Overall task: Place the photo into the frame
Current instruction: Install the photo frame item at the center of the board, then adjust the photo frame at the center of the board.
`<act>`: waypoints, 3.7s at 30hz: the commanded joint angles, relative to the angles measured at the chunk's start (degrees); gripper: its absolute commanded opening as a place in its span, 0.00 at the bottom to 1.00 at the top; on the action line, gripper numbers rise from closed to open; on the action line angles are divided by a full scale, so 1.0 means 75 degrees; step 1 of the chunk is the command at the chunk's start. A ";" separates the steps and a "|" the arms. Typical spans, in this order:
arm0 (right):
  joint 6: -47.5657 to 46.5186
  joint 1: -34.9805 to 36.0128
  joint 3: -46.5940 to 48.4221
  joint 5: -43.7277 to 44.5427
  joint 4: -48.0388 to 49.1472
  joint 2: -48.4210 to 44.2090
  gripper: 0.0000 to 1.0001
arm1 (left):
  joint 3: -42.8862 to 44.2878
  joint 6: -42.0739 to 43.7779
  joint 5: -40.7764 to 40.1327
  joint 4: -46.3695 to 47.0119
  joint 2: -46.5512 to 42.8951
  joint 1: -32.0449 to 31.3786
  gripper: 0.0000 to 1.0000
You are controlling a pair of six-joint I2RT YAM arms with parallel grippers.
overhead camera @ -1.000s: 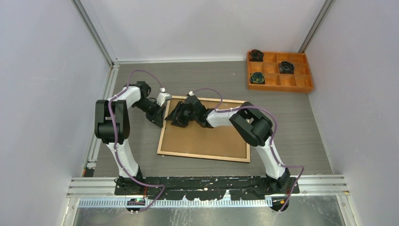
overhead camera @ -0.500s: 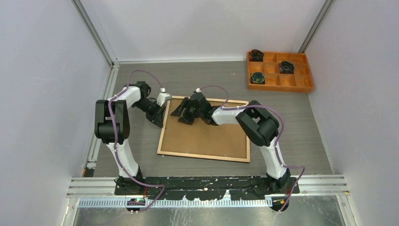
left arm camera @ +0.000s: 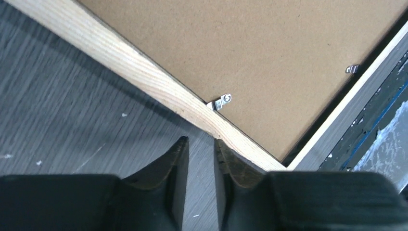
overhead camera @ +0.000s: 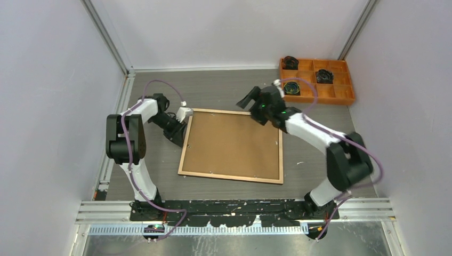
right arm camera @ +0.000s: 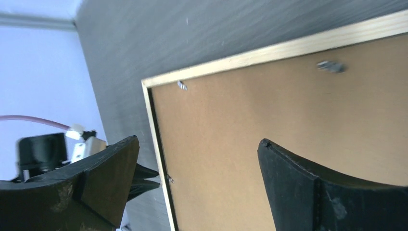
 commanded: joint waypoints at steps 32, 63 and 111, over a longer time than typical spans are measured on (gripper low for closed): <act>-0.0966 -0.1678 -0.0005 -0.0346 0.0251 0.1446 1.00 | -0.2835 0.0548 -0.1351 0.1220 -0.2413 -0.2025 0.33; -0.2478 -0.1215 0.0995 0.0235 -0.2396 -0.0856 1.00 | 0.1903 -0.0765 -0.1002 -0.0916 -0.1943 -0.0017 1.00; -0.0891 -0.1319 -0.2646 -0.0755 -0.0739 -0.1767 1.00 | -0.0646 0.0239 0.0467 -0.1383 -0.0284 -0.0278 0.48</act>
